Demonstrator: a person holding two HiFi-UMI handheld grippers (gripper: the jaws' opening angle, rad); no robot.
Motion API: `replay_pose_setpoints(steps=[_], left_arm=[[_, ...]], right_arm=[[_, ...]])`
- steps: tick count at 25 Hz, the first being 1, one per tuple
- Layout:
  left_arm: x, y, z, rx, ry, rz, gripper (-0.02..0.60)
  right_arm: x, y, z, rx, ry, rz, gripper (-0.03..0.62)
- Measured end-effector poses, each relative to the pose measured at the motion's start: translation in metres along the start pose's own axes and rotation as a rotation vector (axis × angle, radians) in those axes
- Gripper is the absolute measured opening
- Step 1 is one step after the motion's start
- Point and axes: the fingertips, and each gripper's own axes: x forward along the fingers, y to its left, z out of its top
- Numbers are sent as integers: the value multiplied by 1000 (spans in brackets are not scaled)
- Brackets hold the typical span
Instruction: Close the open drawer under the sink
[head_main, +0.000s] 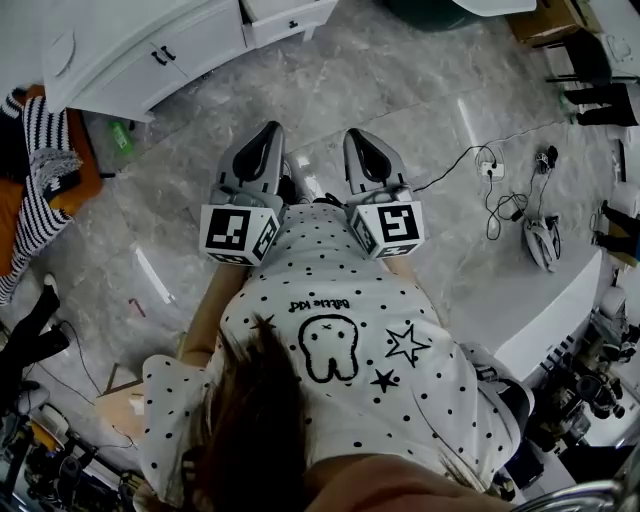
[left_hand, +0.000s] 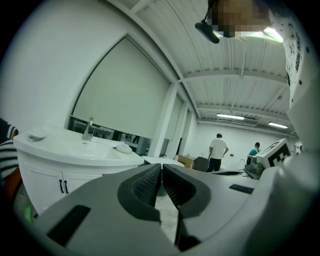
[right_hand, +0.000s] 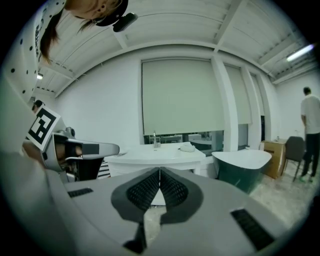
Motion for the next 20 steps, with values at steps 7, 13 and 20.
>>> replay_pose_setpoints(steps=[7,13,20], left_arm=[[10,34,5,1,2,6,14],[17,52,9,2,-7,34,15],[29,70,7,-5,16,77,15]], right_arm=[[33,5,4,30,-8,-15,14],[50,3,10,47,-28,-11,14],[78,1,9,81,3,43,14]])
